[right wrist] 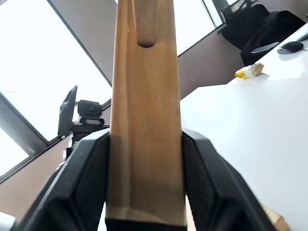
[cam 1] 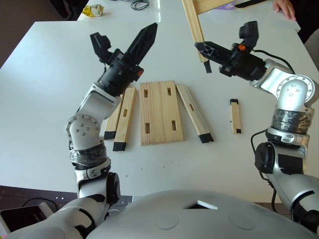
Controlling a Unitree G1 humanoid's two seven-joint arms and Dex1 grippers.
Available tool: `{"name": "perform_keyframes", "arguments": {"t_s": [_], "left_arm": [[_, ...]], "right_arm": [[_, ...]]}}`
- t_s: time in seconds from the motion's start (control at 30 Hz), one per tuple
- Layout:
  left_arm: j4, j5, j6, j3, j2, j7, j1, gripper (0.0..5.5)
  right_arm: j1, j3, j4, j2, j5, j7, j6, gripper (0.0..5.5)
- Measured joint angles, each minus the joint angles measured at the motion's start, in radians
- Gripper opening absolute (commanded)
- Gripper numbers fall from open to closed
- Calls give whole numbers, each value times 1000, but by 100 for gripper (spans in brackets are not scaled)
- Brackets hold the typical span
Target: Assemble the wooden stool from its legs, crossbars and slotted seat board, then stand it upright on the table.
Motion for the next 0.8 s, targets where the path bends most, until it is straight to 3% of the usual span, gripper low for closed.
{"name": "perform_keyframes", "arguments": {"t_s": [0.13,0.27,0.63,0.8], "left_arm": [[-1,-108,80,17,105,-61,-14,393],[-10,-136,125,-3,168,-127,-35,393],[18,-92,165,-63,257,-287,-122,393],[11,-98,183,-68,271,-325,-142,393]], "right_arm": [[23,11,-75,-73,64,98,4,206],[47,96,-99,-109,59,180,-26,206],[47,276,-114,-223,-9,420,-157,206],[56,306,-113,-268,-27,480,-188,206]]}}
